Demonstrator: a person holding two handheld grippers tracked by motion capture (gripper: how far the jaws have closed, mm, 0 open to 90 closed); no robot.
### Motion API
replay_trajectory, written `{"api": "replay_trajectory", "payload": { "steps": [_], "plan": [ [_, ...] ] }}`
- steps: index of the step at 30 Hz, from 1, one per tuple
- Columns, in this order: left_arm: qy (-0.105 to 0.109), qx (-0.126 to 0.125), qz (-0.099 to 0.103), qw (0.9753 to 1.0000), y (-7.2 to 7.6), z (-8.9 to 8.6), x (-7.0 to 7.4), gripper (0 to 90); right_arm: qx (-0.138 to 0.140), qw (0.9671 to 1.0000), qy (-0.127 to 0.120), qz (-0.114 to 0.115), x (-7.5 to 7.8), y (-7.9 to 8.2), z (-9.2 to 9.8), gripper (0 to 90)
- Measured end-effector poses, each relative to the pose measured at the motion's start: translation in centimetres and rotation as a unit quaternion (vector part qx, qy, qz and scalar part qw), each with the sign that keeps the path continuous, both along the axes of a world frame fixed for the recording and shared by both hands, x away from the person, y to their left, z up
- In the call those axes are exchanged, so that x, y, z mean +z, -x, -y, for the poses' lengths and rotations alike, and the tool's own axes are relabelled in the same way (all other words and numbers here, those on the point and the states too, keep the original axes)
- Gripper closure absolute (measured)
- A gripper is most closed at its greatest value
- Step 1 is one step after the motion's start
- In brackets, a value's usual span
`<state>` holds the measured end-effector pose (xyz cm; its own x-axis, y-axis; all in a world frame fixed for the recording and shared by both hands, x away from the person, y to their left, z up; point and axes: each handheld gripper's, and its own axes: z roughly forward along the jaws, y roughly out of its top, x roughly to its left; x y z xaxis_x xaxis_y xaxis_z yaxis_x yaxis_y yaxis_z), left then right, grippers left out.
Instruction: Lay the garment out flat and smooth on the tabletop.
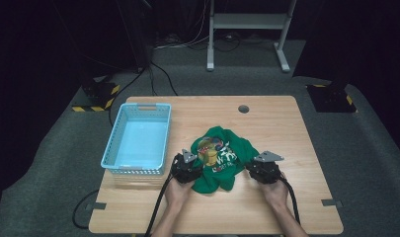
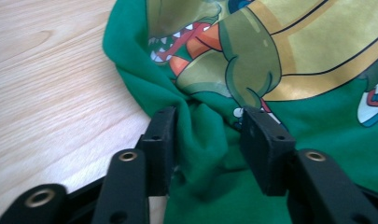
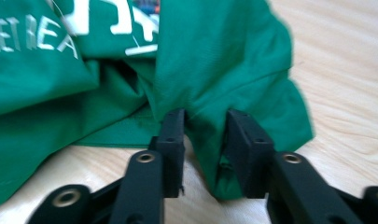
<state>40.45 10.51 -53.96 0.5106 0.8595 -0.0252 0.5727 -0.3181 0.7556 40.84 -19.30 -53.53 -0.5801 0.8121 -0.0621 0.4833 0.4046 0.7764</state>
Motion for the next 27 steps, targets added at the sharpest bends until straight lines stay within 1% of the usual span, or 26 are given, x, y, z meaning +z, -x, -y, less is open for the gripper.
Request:
{"api": "replay_trajectory", "payload": {
  "steps": [3, 5, 6, 8, 10, 12, 14, 15, 16, 17, 20, 23, 24, 27],
  "plan": [
    [-0.010, -0.013, -0.001, 0.9999, -0.5, 0.3, 0.2, 64.8, 0.001, 0.9999, 0.002, -0.015, -0.5, -0.9, -0.1, 76.6],
    [-0.019, -0.020, 0.004, 0.9996, -0.7, 0.5, 0.3, 70.8, -0.001, 0.9999, 0.002, -0.015, -0.5, -1.2, 0.0, 80.2],
    [-0.024, -0.020, 0.006, 0.9995, -0.7, 0.5, 0.3, 73.8, -0.004, 0.9999, 0.004, -0.015, -0.5, -1.4, 0.2, 81.8],
    [-0.035, -0.016, 0.015, 0.9992, -0.9, 0.3, 0.3, 76.8, -0.016, 0.9997, 0.012, -0.012, -0.4, -1.9, 0.6, 84.1],
    [-0.035, -0.005, 0.020, 0.9992, -1.0, -0.1, 0.2, 77.3, -0.033, 0.9993, 0.010, -0.014, -0.4, -2.4, 1.4, 84.9],
    [-0.030, 0.005, 0.018, 0.9994, -1.1, -0.5, 0.2, 76.0, -0.047, 0.9987, 0.008, -0.015, -0.4, -2.8, 2.2, 84.1],
    [-0.033, 0.012, 0.020, 0.9992, -1.0, -0.6, 0.2, 68.3, -0.054, 0.9984, 0.006, -0.013, -0.2, -2.8, 2.7, 78.2],
    [-0.032, 0.011, 0.018, 0.9993, -0.9, -0.6, 0.2, 65.5, -0.055, 0.9984, -0.002, -0.011, 0.0, -2.5, 2.7, 75.6],
    [-0.030, 0.010, 0.017, 0.9993, -0.6, -0.5, 0.3, 61.7, -0.051, 0.9986, -0.009, -0.006, 0.2, -2.2, 2.7, 73.6],
    [-0.031, 0.009, 0.021, 0.9993, -0.3, -0.5, 0.3, 58.5, -0.044, 0.9989, -0.013, 0.001, 0.4, -1.8, 2.7, 72.3],
    [-0.028, 0.002, 0.031, 0.9991, 0.9, -0.2, 0.4, 53.8, -0.018, 0.9997, -0.016, 0.006, 0.7, -0.6, 1.9, 70.6],
    [-0.028, -0.001, 0.039, 0.9988, 1.8, 0.0, 0.4, 52.4, -0.002, 0.9998, -0.017, 0.006, 0.5, 0.0, 1.1, 69.9],
    [-0.032, -0.003, 0.041, 0.9986, 2.1, 0.0, 0.4, 52.4, 0.003, 0.9998, -0.017, 0.006, 0.5, 0.1, 0.8, 69.8],
    [-0.036, -0.006, 0.037, 0.9987, 2.3, -0.1, 0.3, 52.6, 0.014, 0.9998, -0.015, 0.004, 0.2, 0.3, 0.0, 69.4]
  ]
}}
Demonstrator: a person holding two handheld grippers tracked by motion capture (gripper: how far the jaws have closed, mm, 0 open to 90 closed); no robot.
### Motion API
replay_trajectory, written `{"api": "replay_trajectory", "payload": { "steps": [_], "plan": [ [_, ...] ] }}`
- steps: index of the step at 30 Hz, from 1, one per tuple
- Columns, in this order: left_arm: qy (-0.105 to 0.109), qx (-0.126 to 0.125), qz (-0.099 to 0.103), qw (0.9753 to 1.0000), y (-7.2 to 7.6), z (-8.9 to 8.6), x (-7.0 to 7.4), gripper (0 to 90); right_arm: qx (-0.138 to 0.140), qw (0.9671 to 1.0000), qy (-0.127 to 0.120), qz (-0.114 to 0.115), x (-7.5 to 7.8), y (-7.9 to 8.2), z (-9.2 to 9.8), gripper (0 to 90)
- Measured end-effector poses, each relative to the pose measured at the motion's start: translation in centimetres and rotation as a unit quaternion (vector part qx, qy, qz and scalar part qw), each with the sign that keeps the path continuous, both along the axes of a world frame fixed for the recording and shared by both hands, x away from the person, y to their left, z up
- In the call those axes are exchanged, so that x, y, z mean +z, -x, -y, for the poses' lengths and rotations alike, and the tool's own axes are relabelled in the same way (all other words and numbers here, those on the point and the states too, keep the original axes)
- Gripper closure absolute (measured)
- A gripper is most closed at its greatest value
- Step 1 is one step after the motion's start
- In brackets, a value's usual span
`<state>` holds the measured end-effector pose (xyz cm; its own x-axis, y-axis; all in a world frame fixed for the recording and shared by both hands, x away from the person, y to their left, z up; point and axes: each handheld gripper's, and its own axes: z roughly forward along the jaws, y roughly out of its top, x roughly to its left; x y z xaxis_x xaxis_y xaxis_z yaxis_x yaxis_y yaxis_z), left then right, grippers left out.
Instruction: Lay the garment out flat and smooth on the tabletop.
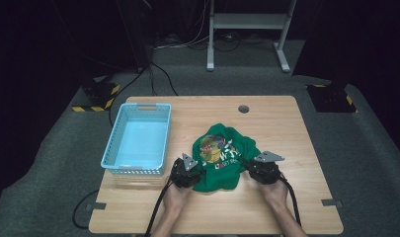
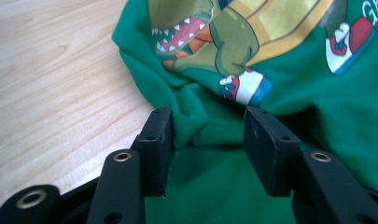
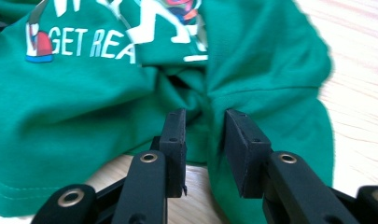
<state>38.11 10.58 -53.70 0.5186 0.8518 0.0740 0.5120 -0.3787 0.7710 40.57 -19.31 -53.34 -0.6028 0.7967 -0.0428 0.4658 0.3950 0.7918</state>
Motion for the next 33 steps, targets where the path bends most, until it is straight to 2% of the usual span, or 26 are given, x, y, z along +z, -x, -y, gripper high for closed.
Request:
{"api": "replay_trajectory", "payload": {
  "steps": [3, 5, 7, 9, 11, 13, 15, 19, 23, 25, 27, 28, 29, 31, 33],
  "plan": [
    [-0.007, 0.005, -0.005, 0.9999, -0.2, -0.1, -0.4, 53.5, 0.005, 1.0000, 0.003, -0.003, -0.2, -0.1, -0.6, 68.6],
    [0.002, 0.006, -0.004, 1.0000, -0.4, -0.1, -0.5, 54.7, 0.003, 1.0000, 0.007, -0.004, -0.4, -0.2, -0.8, 67.2],
    [0.004, 0.003, 0.000, 1.0000, -0.5, -0.1, -0.6, 58.6, -0.001, 0.9999, 0.015, -0.004, -0.7, -0.5, -1.0, 66.8],
    [0.002, -0.002, -0.001, 1.0000, -0.7, 0.0, -0.5, 64.4, -0.006, 0.9997, 0.025, 0.003, -0.8, -0.8, -0.9, 70.5],
    [-0.014, -0.003, 0.010, 0.9998, -0.7, 0.1, -0.6, 74.0, -0.011, 0.9996, 0.027, -0.002, -0.8, -1.3, -0.5, 78.0],
    [-0.029, -0.004, 0.019, 0.9994, -0.6, 0.3, -0.6, 79.9, -0.016, 0.9994, 0.029, 0.003, -0.9, -1.5, -0.1, 83.1],
    [-0.042, -0.003, 0.020, 0.9989, -0.6, 0.1, -0.5, 82.4, -0.023, 0.9992, 0.032, 0.009, -1.0, -1.5, 0.3, 85.1],
    [-0.046, 0.016, 0.014, 0.9987, -0.8, -0.8, -0.3, 84.1, -0.043, 0.9985, 0.034, 0.003, -0.8, -1.4, 1.8, 86.0],
    [-0.030, 0.033, 0.008, 0.9990, -1.0, -1.6, -0.3, 82.9, -0.066, 0.9976, 0.021, -0.008, -0.6, -1.3, 4.0, 83.8],
    [-0.016, 0.036, 0.006, 0.9992, -1.0, -1.5, -0.2, 74.9, -0.072, 0.9972, 0.019, -0.002, -0.4, -1.1, 4.4, 75.0],
    [0.016, 0.026, 0.003, 0.9995, -0.8, -1.5, 0.0, 65.3, -0.075, 0.9971, 0.011, 0.009, 0.0, -0.7, 4.4, 69.2],
    [0.037, 0.019, 0.001, 0.9991, -0.6, -1.5, 0.2, 61.6, -0.072, 0.9973, 0.006, 0.016, 0.3, -0.4, 4.3, 67.6],
    [0.049, 0.015, 0.003, 0.9987, -0.4, -1.5, 0.5, 59.6, -0.068, 0.9974, 0.001, 0.023, 0.6, -0.1, 4.2, 66.8],
    [0.056, 0.007, 0.010, 0.9984, 0.0, -1.3, 0.9, 57.7, -0.056, 0.9979, -0.003, 0.031, 1.1, 0.4, 3.8, 66.5],
    [0.052, 0.003, 0.014, 0.9985, 0.2, -1.2, 1.1, 56.2, -0.041, 0.9985, 0.002, 0.035, 1.3, 0.8, 3.1, 66.7]
  ]
}}
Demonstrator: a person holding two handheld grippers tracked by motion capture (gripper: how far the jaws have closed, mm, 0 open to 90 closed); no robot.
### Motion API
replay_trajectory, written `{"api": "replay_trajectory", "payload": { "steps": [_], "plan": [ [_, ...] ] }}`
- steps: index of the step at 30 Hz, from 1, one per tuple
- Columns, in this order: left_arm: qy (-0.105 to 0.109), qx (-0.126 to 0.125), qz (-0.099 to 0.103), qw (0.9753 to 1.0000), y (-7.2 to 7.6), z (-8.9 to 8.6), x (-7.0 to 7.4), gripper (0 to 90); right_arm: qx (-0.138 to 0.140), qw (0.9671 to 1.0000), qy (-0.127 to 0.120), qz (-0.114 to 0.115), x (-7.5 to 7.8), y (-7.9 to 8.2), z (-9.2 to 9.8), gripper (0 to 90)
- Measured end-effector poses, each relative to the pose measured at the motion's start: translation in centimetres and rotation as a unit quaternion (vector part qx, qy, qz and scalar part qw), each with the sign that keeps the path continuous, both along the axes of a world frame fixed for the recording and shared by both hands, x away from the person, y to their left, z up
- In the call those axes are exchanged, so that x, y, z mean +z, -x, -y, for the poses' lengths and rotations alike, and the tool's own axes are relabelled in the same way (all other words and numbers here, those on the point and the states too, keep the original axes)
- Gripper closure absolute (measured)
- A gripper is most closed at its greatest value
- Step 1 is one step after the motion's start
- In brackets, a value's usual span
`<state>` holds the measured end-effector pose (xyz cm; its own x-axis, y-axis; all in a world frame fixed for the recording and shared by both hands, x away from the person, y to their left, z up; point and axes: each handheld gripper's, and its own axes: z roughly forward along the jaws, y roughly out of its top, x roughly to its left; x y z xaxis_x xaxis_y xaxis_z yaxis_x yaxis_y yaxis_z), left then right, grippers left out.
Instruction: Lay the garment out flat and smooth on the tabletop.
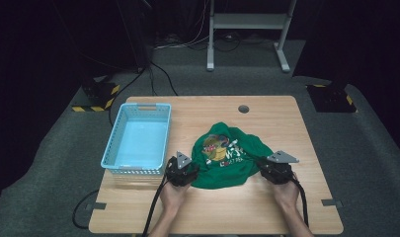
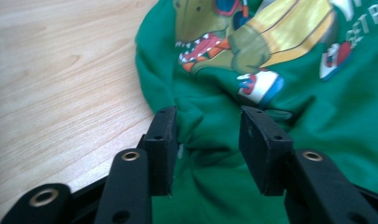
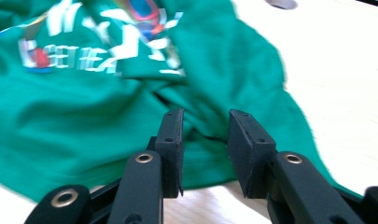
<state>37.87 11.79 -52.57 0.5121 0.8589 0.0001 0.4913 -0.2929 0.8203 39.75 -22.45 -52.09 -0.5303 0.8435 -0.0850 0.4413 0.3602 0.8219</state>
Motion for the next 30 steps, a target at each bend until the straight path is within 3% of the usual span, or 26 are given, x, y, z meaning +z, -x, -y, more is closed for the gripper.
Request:
{"api": "replay_trajectory", "payload": {
  "steps": [3, 6, 10, 13, 15, 19, 21, 23, 25, 27, 30],
  "plan": [
    [-0.001, -0.003, -0.004, 1.0000, 0.1, 0.3, -0.1, 55.1, 0.014, 0.9999, 0.005, -0.008, -0.4, -0.2, -0.8, 66.9],
    [-0.011, -0.011, -0.011, 0.9998, -0.1, 0.7, -0.6, 54.3, 0.002, 0.9996, 0.006, -0.029, -1.4, -1.3, -0.9, 66.4],
    [-0.039, -0.016, -0.015, 0.9990, -0.4, 1.2, -1.2, 53.8, -0.010, 0.9989, -0.003, -0.045, -2.3, -2.1, -0.7, 63.7],
    [-0.056, -0.017, -0.016, 0.9982, -0.6, 1.3, -1.6, 56.5, -0.003, 0.9986, 0.005, -0.052, -2.1, -2.1, -0.7, 67.1],
    [-0.059, -0.018, -0.013, 0.9980, -0.6, 1.2, -1.6, 61.9, 0.005, 0.9983, 0.008, -0.057, -2.1, -1.8, -0.6, 72.9],
    [-0.081, -0.021, -0.012, 0.9965, -0.4, 1.0, -1.4, 84.6, 0.016, 0.9984, 0.025, -0.047, -2.1, -0.4, 0.2, 87.0],
    [-0.090, -0.016, -0.013, 0.9958, 0.0, 0.7, -1.4, 86.0, 0.015, 0.9986, 0.027, -0.043, -2.2, 0.6, 1.0, 88.3],
    [-0.084, -0.016, -0.018, 0.9962, 0.2, 0.3, -1.3, 86.1, 0.015, 0.9986, 0.020, -0.046, -2.2, 1.4, 2.0, 88.5],
    [-0.060, -0.019, -0.028, 0.9976, 0.3, -0.2, -1.4, 85.3, 0.020, 0.9983, 0.012, -0.053, -2.2, 2.0, 2.6, 88.4],
    [-0.051, -0.020, -0.028, 0.9981, 0.3, -0.2, -1.3, 79.7, 0.023, 0.9980, 0.016, -0.057, -2.1, 2.3, 2.6, 86.7],
    [-0.036, -0.016, -0.024, 0.9989, -0.1, 0.0, -0.9, 67.8, 0.018, 0.9989, 0.005, -0.042, -1.9, 2.2, 2.3, 74.5]
  ]
}}
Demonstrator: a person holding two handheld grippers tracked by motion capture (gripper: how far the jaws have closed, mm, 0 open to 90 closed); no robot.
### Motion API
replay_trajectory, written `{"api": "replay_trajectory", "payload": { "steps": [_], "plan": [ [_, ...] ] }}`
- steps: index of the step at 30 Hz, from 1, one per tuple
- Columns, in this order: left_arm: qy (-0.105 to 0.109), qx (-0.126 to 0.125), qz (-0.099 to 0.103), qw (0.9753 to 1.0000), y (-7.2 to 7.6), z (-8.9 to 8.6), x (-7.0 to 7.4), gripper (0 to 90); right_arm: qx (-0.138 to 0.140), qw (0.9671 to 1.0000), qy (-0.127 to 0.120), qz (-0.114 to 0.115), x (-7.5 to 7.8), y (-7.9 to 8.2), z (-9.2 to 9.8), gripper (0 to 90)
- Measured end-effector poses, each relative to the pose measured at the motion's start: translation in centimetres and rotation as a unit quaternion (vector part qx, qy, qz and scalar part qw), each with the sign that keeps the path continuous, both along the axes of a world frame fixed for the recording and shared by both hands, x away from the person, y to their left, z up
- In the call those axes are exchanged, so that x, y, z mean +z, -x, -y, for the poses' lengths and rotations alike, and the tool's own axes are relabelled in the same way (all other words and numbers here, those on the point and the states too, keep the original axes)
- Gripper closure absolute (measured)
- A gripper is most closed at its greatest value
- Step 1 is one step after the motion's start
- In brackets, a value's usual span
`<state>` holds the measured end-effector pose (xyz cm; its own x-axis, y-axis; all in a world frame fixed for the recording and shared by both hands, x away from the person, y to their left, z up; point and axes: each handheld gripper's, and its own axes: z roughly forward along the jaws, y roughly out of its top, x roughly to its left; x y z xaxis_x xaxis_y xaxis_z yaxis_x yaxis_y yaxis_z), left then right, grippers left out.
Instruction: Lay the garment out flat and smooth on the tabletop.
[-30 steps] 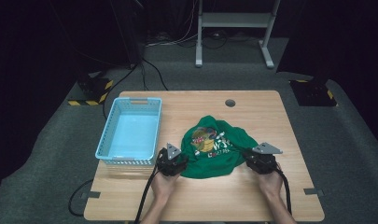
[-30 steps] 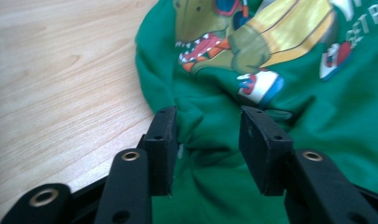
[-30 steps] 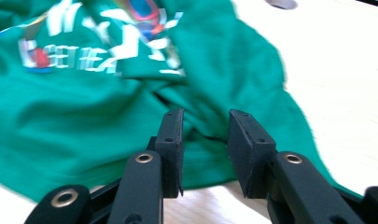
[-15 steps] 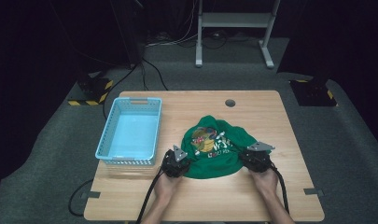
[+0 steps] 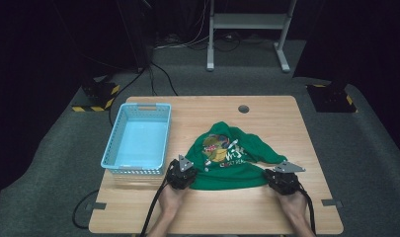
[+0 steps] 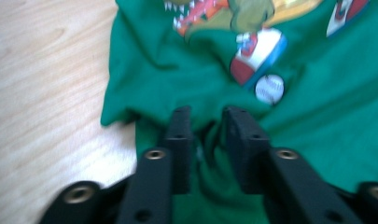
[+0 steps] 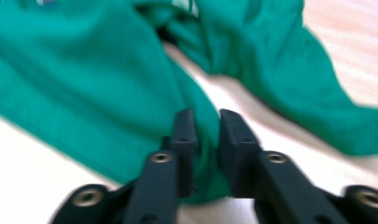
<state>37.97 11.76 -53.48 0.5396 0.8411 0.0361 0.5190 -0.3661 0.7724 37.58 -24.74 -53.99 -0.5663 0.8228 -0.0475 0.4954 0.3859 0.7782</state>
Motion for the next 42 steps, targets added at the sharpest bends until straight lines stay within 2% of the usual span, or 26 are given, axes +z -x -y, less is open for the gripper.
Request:
{"api": "replay_trajectory", "payload": {
  "steps": [3, 5, 8, 10, 13, 15, 16, 18, 20, 22, 26, 29, 31, 33, 36, 39, 41, 42],
  "plan": [
    [0.001, 0.005, 0.006, 1.0000, -0.8, 0.6, 0.7, 60.6, -0.007, 0.9997, -0.019, 0.012, 0.6, -0.8, -0.7, 65.1],
    [0.005, 0.008, 0.007, 0.9999, -1.7, 1.0, 1.1, 57.9, -0.008, 0.9996, -0.019, 0.021, 0.9, -1.7, -1.3, 62.9],
    [0.006, 0.014, 0.002, 0.9999, -2.7, 1.5, 1.3, 55.5, -0.021, 0.9994, -0.019, 0.022, 1.0, -3.2, -2.2, 60.6],
    [-0.003, 0.014, -0.003, 0.9999, -3.3, 2.0, 1.0, 54.1, -0.029, 0.9992, -0.016, 0.021, 0.9, -4.0, -2.6, 60.2],
    [-0.049, 0.010, -0.020, 0.9986, -4.1, 2.5, 0.2, 54.3, -0.038, 0.9992, -0.004, 0.008, 0.4, -5.1, -3.1, 61.3],
    [-0.033, 0.006, -0.018, 0.9993, -4.1, 2.2, 0.0, 56.4, -0.042, 0.9991, 0.005, -0.002, -0.1, -5.6, -3.2, 64.1],
    [-0.026, 0.003, -0.020, 0.9994, -4.1, 2.0, -0.1, 60.4, -0.044, 0.9990, 0.003, -0.001, -0.3, -5.7, -3.0, 69.1],
    [-0.011, -0.003, -0.021, 0.9997, -3.9, 1.7, -0.2, 67.2, -0.048, 0.9988, 0.000, -0.005, -0.1, -5.9, -2.6, 78.4],
    [-0.014, -0.010, -0.021, 0.9996, -3.5, 1.4, -0.2, 78.0, -0.048, 0.9988, 0.002, -0.007, -0.1, -5.9, -2.2, 83.3],
    [-0.020, -0.019, -0.024, 0.9993, -3.1, 1.2, -0.1, 85.5, -0.048, 0.9988, 0.002, -0.012, 0.1, -5.6, -1.8, 84.4],
    [-0.022, -0.036, -0.035, 0.9985, -1.7, 0.5, 0.1, 87.1, -0.035, 0.9992, 0.011, -0.015, 0.1, -3.9, -1.0, 84.6],
    [-0.018, -0.042, -0.045, 0.9979, -1.0, 0.0, 0.1, 87.1, -0.040, 0.9991, 0.005, -0.012, 0.2, -3.1, -0.1, 84.3],
    [-0.020, -0.035, -0.046, 0.9981, -1.0, -0.1, 0.2, 84.9, -0.045, 0.9988, -0.012, -0.011, 0.3, -3.1, 0.4, 83.9],
    [-0.014, -0.025, -0.043, 0.9986, -1.1, 0.0, 0.3, 79.2, -0.048, 0.9987, -0.018, -0.007, 0.6, -3.0, 0.4, 82.7],
    [-0.004, -0.017, -0.028, 0.9995, -1.5, 0.4, 0.8, 66.8, -0.052, 0.9985, -0.018, -0.001, 1.0, -3.1, 0.0, 75.4],
    [0.001, -0.005, -0.003, 1.0000, -2.2, 1.1, 1.6, 58.6, -0.057, 0.9981, -0.024, 0.008, 1.3, -3.4, -0.2, 68.0],
    [-0.002, 0.006, 0.008, 0.9999, -2.9, 1.6, 1.9, 54.5, -0.059, 0.9979, -0.022, 0.012, 1.4, -3.6, -0.3, 64.8],
    [-0.003, 0.009, 0.007, 0.9999, -3.2, 1.7, 1.9, 53.3, -0.064, 0.9977, -0.017, 0.014, 1.4, -3.8, -0.4, 63.8]
  ]
}}
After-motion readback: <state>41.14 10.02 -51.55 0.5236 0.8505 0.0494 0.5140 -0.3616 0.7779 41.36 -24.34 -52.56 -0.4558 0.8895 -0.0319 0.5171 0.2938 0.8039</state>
